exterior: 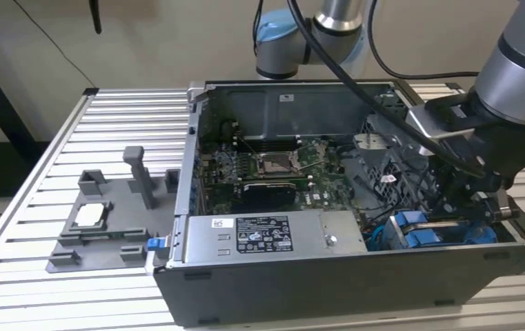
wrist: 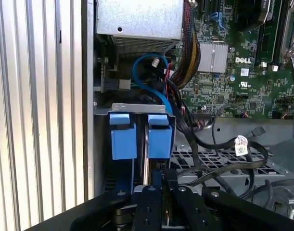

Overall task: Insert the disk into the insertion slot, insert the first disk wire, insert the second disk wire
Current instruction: 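Insert the second disk wire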

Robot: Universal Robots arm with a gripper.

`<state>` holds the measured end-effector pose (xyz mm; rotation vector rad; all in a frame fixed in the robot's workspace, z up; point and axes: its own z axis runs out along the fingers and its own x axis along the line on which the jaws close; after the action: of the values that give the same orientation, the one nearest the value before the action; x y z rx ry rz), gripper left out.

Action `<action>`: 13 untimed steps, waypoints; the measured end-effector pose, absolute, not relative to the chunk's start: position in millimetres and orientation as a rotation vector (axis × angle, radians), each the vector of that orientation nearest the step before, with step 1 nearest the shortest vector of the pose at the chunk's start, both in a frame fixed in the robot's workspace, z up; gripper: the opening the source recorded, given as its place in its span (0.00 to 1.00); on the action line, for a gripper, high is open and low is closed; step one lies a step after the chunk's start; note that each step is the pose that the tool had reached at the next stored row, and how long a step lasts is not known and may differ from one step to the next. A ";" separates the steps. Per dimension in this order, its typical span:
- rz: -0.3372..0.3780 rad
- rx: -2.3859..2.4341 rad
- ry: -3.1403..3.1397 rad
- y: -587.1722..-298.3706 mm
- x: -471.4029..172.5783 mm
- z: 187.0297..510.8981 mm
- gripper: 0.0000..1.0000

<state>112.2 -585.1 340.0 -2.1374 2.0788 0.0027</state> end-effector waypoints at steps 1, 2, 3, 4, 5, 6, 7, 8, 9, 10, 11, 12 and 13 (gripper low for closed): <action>0.003 -2.135 2.081 -584.9 112.2 340.0 0.16; 0.003 -2.132 2.083 -584.5 112.3 339.6 0.16; 0.003 -2.127 2.088 -584.4 112.2 339.4 0.16; 0.001 -2.122 2.094 -584.2 112.2 339.8 0.16; 0.000 -2.116 2.100 -584.2 112.2 339.9 0.16; 0.000 -2.110 2.107 -584.2 112.2 340.0 0.16; -0.001 -2.104 2.112 -584.2 112.2 339.9 0.16; -0.001 -2.099 2.117 -584.2 112.2 339.7 0.16; -0.002 -2.094 2.122 -584.1 112.2 339.4 0.16; -0.003 -2.089 2.127 -584.1 112.2 339.0 0.16; -0.003 -2.084 2.132 -584.2 112.2 338.5 0.16; -0.004 -2.080 2.137 -584.2 112.2 337.8 0.16; -0.004 -2.076 2.141 -584.1 112.2 337.2 0.16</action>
<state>112.2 -584.1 337.2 -2.0758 2.1405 -0.0043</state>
